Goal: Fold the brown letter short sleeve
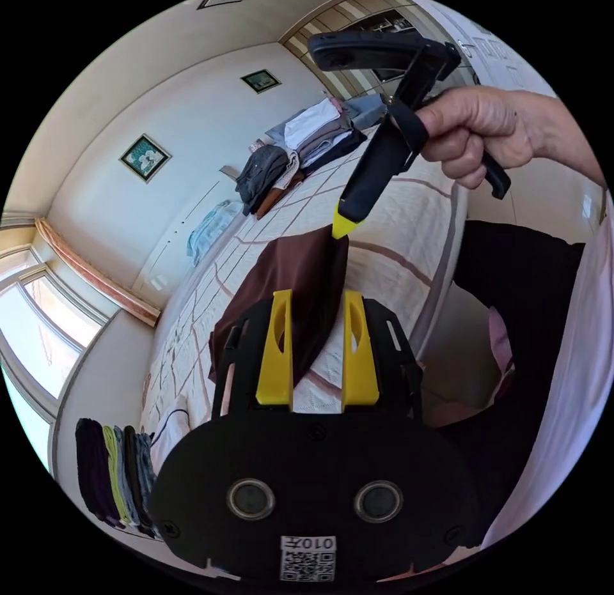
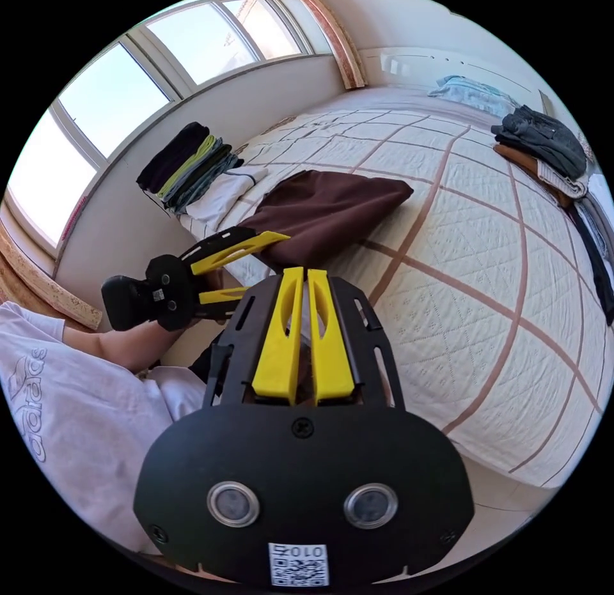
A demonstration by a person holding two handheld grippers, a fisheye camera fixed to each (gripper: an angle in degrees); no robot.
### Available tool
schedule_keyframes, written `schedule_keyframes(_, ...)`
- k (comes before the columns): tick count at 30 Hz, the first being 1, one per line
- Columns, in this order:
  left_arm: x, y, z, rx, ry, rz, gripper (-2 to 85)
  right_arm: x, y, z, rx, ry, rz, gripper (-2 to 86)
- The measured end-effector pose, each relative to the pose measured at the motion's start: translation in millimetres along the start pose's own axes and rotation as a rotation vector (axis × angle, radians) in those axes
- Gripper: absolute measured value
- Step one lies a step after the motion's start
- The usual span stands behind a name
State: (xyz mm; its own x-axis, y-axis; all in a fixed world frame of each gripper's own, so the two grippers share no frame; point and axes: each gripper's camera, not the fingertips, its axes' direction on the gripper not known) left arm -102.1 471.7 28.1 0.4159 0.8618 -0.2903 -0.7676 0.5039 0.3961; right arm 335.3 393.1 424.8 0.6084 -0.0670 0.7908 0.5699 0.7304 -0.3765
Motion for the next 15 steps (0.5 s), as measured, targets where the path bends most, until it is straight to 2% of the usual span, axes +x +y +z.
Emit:
schedule_keyframes(4, 7, -5, 4, -0.018, -0.095, -0.023, 9.6, 17, -4, -9, 0.004, -0.032, 0.018, 4.0)
schedule_keyframes(9, -17, 2, 2, -0.025, -0.052, -0.101, 8.3, 54, 10, -18, 0.054, -0.129, 0.108, 9.0)
schedule_keyframes(11, -22, 6, 0, -0.017, -0.065, -0.094, 8.1, 89, 24, -9, 0.063, -0.303, 0.268, 13.1)
schedule_keyframes(13, -26, 13, 0, -0.015, -0.077, -0.083, 8.0, 110, 32, 1, 0.081, -0.47, 0.347, 13.1)
schedule_keyframes(15, -32, 19, 3, -0.015, -0.076, -0.089, 8.0, 123, 34, 10, 0.115, -0.529, 0.396, 12.1)
